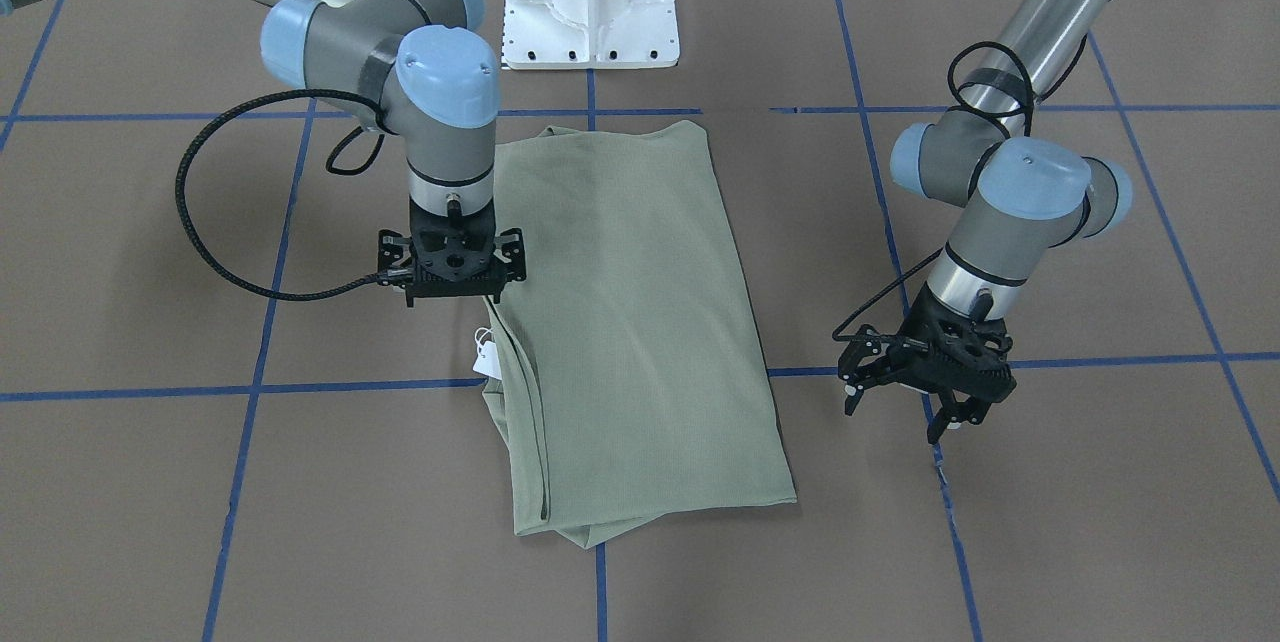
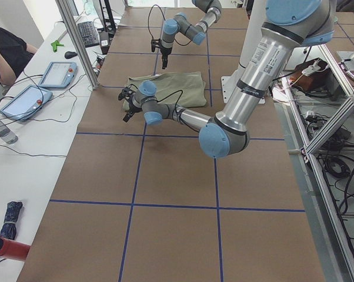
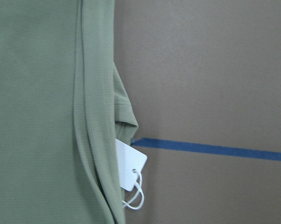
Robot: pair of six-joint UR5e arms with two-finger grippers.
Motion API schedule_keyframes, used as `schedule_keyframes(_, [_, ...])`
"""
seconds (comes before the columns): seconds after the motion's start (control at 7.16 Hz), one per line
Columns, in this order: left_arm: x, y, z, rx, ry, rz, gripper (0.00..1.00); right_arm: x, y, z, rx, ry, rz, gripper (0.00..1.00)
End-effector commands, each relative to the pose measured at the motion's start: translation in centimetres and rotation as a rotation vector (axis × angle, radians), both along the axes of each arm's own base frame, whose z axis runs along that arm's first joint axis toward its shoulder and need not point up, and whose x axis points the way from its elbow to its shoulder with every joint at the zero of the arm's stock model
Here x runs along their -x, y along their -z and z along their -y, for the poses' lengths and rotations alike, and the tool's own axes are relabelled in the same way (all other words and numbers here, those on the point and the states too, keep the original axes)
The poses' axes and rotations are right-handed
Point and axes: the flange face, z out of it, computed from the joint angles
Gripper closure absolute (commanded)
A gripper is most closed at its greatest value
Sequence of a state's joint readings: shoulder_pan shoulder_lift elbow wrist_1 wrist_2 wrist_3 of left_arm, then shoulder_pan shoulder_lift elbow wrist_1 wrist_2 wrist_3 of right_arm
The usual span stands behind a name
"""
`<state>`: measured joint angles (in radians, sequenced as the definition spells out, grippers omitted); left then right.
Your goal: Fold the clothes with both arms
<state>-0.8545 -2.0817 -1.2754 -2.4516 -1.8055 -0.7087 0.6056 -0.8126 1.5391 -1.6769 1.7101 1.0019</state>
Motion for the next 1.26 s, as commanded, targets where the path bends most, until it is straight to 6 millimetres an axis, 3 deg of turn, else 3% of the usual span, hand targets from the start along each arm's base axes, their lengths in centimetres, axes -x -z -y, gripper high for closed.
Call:
schedule_keyframes(0.0, [0.2,-0.5,-0.2,0.004,0.0,0.004,0.0,3.4,0.1,2.4,0.002,-0.019,0.019,0.0])
schedule_keyframes(0.14, [0.4,-0.6,-0.5,-0.002,-0.001,0.0,0.0,5.1,-2.0,3.6,-0.015,-0.022,0.045,0.0])
schedule_keyframes(0.7, [0.5,-0.9,-0.6,0.0,-0.001,0.001,0.0,5.7,-4.3,3.6,0.01,-0.011,-0.002,0.0])
schedule_keyframes(0.98, [0.4,-0.8,-0.7,-0.001,-0.002,0.0,0.0,4.6,-5.1,4.4,0.043,-0.017,-0.064,0.0])
schedule_keyframes(1.12, [0.4,-0.9,-0.6,0.0,-0.002,0.001,0.0,2.7,-5.8,6.2,0.056,-0.044,-0.086,0.0])
